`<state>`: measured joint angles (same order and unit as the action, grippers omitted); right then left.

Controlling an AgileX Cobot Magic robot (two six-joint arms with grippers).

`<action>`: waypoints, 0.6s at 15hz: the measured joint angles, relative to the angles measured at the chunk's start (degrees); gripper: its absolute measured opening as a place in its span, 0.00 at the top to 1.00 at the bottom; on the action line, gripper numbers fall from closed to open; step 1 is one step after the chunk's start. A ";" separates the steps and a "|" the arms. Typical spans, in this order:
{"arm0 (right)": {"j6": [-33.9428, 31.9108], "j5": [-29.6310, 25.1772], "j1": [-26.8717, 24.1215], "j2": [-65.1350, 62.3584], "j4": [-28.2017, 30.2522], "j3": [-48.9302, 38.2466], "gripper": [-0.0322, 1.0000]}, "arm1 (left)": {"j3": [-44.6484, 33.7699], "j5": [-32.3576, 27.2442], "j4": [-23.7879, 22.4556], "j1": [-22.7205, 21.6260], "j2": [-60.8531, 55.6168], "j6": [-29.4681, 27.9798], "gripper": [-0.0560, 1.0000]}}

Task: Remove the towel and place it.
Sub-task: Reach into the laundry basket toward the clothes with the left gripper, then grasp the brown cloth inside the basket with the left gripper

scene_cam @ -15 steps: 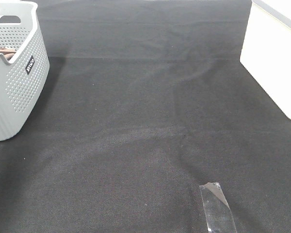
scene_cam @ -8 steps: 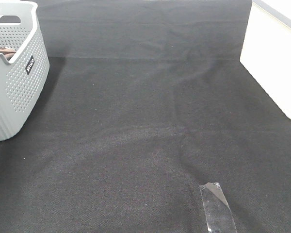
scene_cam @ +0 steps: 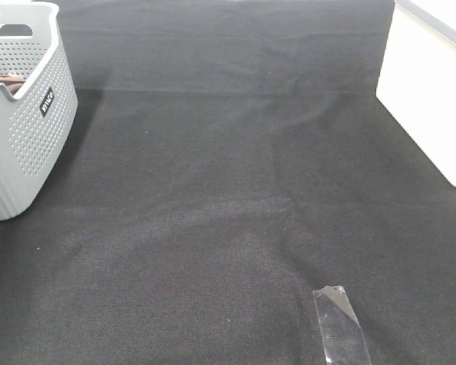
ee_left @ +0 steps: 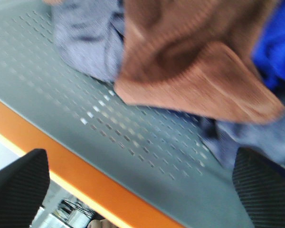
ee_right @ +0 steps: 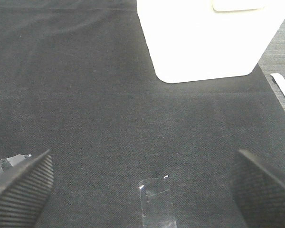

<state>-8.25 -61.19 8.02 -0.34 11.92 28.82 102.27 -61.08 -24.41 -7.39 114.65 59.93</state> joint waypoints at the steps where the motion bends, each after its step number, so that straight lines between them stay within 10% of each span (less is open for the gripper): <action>1: 0.00 0.00 0.00 0.00 0.00 0.00 0.04 | 0.40 0.11 0.92 0.00 0.80 0.23 0.01; 9: 0.00 0.00 0.00 0.00 0.00 0.00 0.04 | 1.03 1.32 7.28 0.17 5.90 2.52 0.01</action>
<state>-8.25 -61.19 8.02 -0.34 11.92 28.82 103.30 -59.76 -17.13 -7.22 120.55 62.45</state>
